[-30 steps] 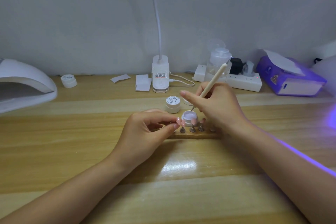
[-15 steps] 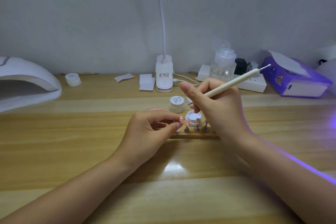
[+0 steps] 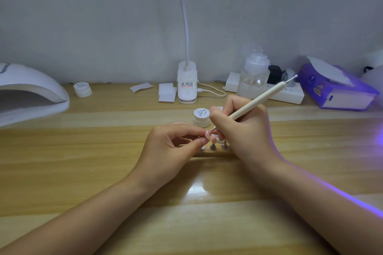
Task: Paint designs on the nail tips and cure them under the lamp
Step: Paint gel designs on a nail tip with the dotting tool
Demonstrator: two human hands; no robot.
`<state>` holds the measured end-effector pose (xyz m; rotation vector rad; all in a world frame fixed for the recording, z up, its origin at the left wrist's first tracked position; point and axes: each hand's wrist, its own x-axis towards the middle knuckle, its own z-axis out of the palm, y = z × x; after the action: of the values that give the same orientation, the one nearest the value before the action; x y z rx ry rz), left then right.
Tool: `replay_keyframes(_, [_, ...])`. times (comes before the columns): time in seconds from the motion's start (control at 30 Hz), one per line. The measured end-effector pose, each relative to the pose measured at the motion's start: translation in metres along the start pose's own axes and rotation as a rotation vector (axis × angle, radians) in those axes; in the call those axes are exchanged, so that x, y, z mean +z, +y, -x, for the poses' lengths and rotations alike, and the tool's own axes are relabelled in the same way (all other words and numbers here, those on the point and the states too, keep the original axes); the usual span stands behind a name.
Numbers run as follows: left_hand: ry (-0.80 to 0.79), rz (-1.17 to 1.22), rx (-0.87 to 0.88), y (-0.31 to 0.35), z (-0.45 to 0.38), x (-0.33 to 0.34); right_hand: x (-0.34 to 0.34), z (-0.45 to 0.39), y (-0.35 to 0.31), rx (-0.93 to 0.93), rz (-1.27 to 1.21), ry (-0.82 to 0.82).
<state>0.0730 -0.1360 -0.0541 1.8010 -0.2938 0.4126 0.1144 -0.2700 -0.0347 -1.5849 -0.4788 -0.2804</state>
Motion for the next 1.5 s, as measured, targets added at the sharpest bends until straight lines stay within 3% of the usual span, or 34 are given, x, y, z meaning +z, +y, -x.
replay_keyframes(1.5, [-0.013, 0.001, -0.002, -0.0004, -0.0003, -0.0004, 0.0037, 0.0019, -0.0014, 0.0, 0.019, -0.002])
